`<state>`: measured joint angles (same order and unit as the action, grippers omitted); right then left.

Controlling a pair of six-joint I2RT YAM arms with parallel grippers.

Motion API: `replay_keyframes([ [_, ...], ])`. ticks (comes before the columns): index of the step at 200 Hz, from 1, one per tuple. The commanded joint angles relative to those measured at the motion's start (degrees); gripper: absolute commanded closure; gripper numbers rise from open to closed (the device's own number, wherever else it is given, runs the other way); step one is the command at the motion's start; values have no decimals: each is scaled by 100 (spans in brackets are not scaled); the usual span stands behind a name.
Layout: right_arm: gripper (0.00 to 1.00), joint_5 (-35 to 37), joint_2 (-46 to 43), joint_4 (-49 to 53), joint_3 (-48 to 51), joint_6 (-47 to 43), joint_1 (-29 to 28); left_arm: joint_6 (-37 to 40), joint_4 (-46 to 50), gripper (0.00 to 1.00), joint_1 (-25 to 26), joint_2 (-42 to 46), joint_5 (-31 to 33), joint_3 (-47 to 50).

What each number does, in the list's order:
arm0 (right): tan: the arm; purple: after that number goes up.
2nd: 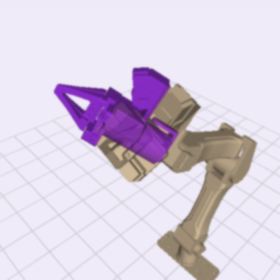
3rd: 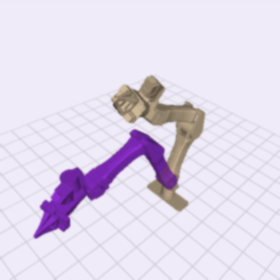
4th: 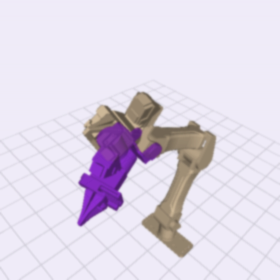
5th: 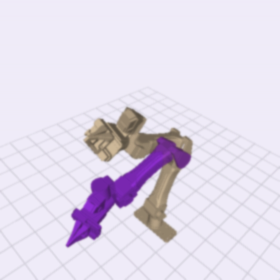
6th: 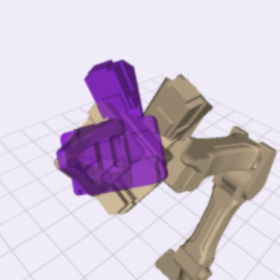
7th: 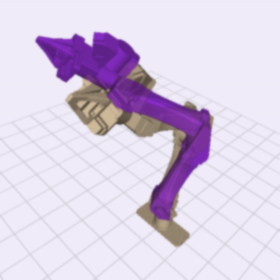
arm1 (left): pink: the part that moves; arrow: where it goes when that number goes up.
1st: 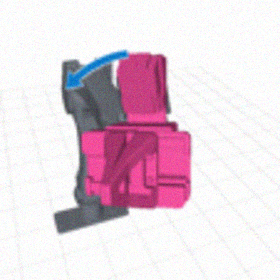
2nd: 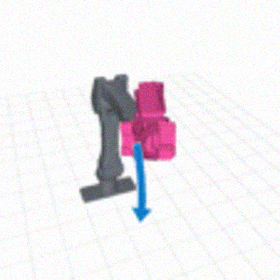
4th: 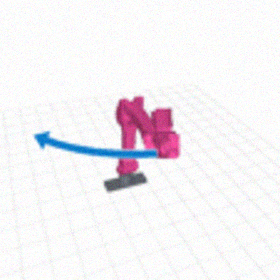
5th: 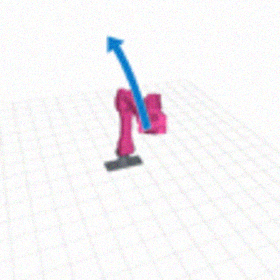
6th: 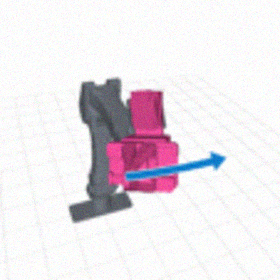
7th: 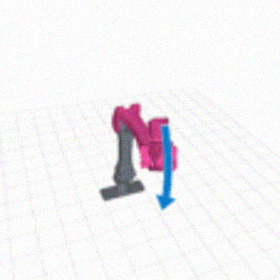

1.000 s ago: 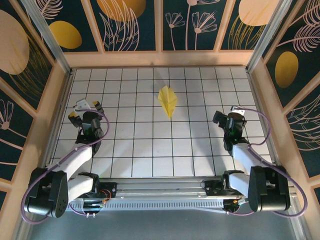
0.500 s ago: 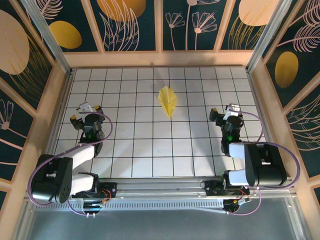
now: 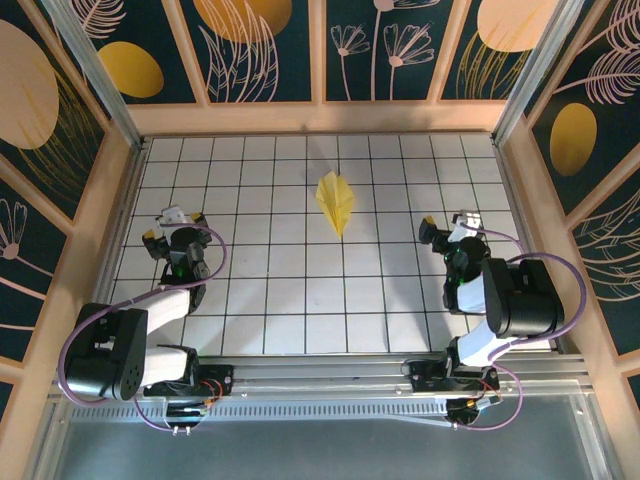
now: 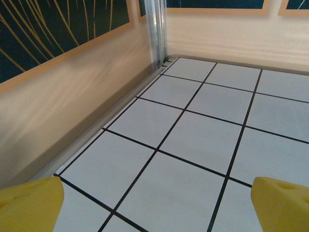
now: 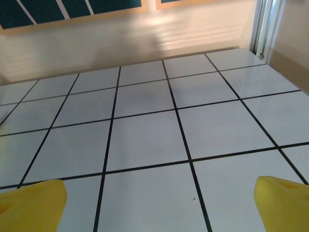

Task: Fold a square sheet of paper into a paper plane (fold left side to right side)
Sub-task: Reset both arms

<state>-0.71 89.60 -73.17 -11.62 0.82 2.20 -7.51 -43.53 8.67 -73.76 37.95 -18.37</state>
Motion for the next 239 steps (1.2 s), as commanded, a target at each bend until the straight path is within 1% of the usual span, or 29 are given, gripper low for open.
replay_keyframes([
  [1, 1, -154, 14, -413, -57, 111, 79, -11, -156, 1, -48, 114, -57, 9],
  [61, 1, -122, 14, -441, -29, 98, 59, -248, -251, 1, -45, 456, -129, 222],
  [98, 1, -122, 16, -440, -30, 98, 62, -176, -622, 1, -48, 513, -148, 385],
  [132, 1, -122, 15, -443, -32, 94, 62, 7, -1401, 1, -47, 137, -207, 532],
  [187, 1, -193, 24, -435, -35, 69, 62, 383, -2628, 1, -49, -468, -570, 588],
  [199, 1, -200, 21, -435, -41, 69, 61, 391, -2538, 1, -49, -598, -651, 498],
  [207, 1, -197, 18, -435, -34, 67, 57, 431, -2674, 1, -54, -728, -737, 512],
  [227, 1, -201, 23, -432, -40, 69, 60, 494, -3438, 1, -58, -1064, -820, 744],
  [239, 1, -200, 24, -431, -36, 67, 61, 450, -3319, 1, -94, -917, -995, 830],
])
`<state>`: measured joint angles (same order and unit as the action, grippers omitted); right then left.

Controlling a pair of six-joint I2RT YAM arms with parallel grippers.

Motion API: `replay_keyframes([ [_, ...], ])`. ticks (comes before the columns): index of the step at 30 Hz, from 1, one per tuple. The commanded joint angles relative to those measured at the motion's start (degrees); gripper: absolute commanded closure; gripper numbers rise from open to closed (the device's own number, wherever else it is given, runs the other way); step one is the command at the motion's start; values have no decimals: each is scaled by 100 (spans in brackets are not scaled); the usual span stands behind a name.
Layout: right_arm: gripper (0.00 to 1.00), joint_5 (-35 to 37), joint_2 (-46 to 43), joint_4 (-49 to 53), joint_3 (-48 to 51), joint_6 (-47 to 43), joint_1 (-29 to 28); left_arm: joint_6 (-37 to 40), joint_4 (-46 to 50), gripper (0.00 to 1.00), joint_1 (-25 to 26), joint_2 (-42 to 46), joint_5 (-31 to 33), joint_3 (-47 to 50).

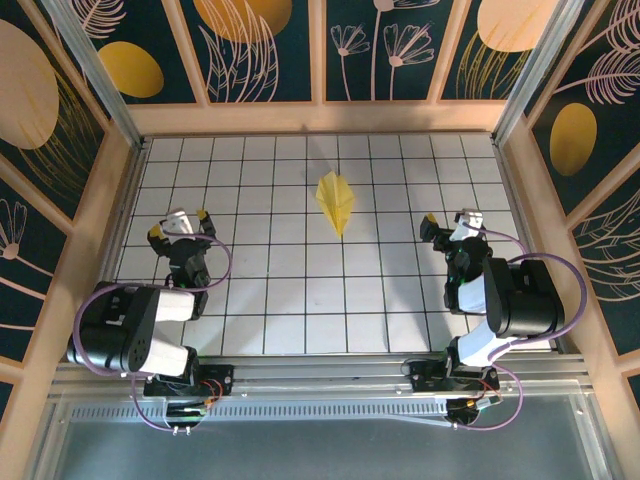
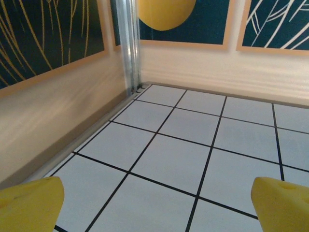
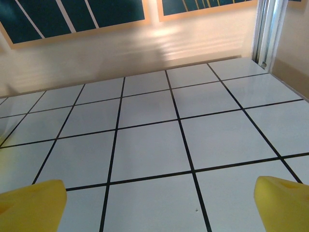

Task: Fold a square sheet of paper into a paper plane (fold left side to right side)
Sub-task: Reset both arms

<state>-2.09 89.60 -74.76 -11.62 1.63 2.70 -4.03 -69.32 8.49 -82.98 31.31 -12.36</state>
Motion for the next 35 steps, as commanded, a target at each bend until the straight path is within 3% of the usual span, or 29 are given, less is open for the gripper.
replay_keyframes([
  [1, 1, -63, 23, -269, -39, -13, 11, 103, -771, 1, -85, -1, -346, 245],
  [10, 1, -64, 28, -264, -48, -18, -2, 283, -2728, 1, -111, -637, -824, 906],
  [14, 1, -64, 23, -266, -43, -13, -2, 197, -1626, 1, -123, -491, -673, 432],
  [17, 1, -64, 25, -258, -47, -13, 4, -212, -547, 1, -565, -420, -1193, -38],
  [35, 1, -63, 24, -230, -66, -21, 3, -231, -550, 1, -612, -403, -1224, -21],
])
